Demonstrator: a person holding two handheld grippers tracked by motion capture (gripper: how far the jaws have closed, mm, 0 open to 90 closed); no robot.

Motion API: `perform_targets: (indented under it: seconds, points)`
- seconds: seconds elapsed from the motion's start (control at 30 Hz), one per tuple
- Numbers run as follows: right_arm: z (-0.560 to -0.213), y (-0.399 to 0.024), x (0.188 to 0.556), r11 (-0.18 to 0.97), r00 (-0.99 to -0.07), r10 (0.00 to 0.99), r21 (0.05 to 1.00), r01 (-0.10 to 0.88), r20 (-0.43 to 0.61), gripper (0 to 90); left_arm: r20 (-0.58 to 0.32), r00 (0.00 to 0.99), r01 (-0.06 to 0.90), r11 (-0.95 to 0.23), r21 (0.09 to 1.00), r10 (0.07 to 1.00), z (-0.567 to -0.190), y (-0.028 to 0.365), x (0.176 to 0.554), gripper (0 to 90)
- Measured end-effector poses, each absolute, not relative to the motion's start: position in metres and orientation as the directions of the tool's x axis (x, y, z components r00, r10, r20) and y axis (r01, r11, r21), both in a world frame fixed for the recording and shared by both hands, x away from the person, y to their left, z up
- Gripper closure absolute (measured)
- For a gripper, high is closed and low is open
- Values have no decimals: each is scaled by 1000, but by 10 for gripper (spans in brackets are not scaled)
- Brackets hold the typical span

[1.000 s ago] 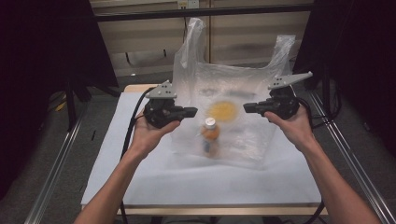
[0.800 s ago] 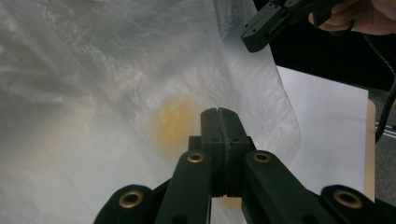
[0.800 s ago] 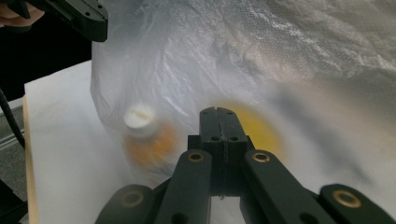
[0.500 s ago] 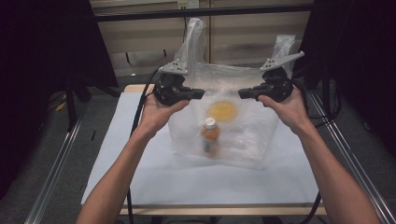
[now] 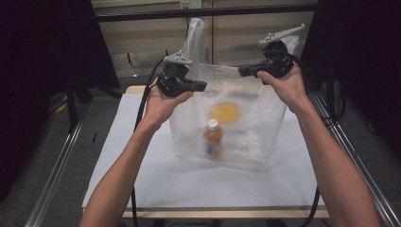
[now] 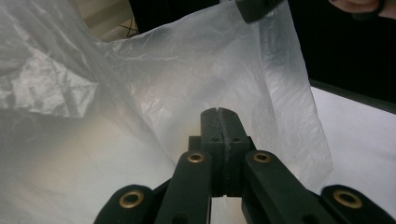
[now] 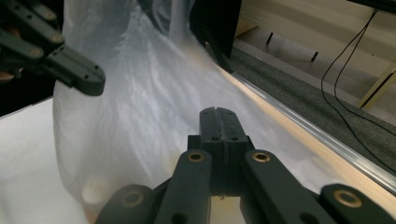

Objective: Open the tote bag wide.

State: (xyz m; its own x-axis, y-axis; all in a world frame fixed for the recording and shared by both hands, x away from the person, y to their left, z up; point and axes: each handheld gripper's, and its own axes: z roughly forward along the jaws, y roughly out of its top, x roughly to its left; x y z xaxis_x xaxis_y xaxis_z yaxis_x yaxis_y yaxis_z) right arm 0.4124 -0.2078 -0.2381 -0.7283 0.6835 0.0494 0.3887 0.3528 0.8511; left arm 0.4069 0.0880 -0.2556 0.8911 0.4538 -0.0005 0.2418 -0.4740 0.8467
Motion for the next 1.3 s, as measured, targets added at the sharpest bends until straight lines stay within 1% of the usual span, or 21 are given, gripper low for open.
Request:
perform_targets:
  seconds: [0.13, 0.37, 0.43, 0.6, 0.67, 0.7, 0.77, 0.8, 0.97, 1.3]
  points:
    - [-230, -206, 423, 341, -705, 708, 852, 398, 46, 900, 0, 891, 241, -474, 847, 454, -257, 93, 408, 900]
    - [-232, -206, 429, 315, -682, 729, 855, 412, 60, 900, -20, 890, 263, -477, 839, 455, -260, 103, 410, 900]
    - [-235, -206, 435, 309, -665, 744, 848, 432, 67, 900, -15, 890, 262, -485, 834, 455, -261, 107, 409, 900]
    - [-250, -202, 437, 334, -670, 738, 820, 465, 79, 900, -10, 889, 261, -490, 832, 457, -263, 111, 411, 900]
    - [-257, -199, 435, 349, -685, 724, 811, 470, 86, 900, -16, 882, 277, -491, 826, 471, -265, 111, 413, 900]
    - [-263, -196, 430, 352, -707, 699, 809, 471, 107, 900, -14, 882, 279, -500, 820, 470, -267, 111, 414, 900]
    - [-267, -194, 427, 363, -720, 686, 808, 465, 107, 900, -16, 880, 284, -498, 819, 474, -269, 111, 415, 900]
    - [-276, -190, 422, 379, -738, 666, 802, 461, 110, 900, -17, 882, 283, -501, 818, 470, -270, 111, 415, 900]
    - [-292, -181, 413, 394, -756, 642, 793, 465, 125, 900, -42, 875, 308, -490, 816, 481, -277, 112, 418, 900]
    - [-306, -165, 392, 404, -800, 584, 804, 436, 140, 900, -72, 890, 308, -478, 823, 450, -284, 109, 417, 900]
